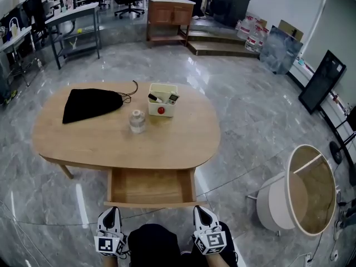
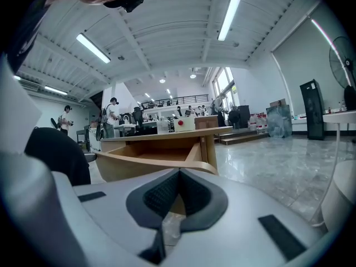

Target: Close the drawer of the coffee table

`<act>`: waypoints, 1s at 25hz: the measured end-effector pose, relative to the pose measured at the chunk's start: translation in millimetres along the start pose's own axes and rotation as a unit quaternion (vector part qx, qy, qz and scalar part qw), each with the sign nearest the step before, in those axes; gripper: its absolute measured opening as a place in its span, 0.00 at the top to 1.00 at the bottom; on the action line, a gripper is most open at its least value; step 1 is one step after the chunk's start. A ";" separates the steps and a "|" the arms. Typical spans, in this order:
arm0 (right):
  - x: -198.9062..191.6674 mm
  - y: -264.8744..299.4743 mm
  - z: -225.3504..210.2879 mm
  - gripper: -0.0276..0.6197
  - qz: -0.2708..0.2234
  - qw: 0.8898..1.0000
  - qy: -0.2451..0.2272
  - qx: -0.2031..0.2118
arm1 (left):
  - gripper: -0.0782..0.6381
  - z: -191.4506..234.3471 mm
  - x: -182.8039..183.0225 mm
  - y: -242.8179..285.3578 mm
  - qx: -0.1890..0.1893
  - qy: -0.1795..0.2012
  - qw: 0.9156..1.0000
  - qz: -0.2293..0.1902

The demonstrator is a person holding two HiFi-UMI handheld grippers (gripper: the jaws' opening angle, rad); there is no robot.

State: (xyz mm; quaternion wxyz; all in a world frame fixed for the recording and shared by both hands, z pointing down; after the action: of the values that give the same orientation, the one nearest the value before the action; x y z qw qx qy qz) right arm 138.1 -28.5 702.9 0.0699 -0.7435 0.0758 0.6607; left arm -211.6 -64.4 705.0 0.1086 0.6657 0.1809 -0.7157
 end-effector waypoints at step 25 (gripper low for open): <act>3.5 9.4 -3.3 0.92 -0.010 1.000 0.005 -0.002 | 0.86 2.7 3.0 11.2 0.002 0.002 1.000 -0.010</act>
State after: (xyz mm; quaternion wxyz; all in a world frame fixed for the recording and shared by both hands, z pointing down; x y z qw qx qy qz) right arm 139.8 -38.4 699.7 0.0746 -0.7479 0.0670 0.6562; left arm -209.9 -75.4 700.8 0.0995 0.6660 0.1858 -0.7156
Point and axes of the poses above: the fingertips, and each gripper's own axes: y forward along the fingers, z to its left, x out of its top, the point moved 7 cm from there along -y, backward along the fingers, and after that the axes turned 14 degrees about -z, right-handed, at the moved point
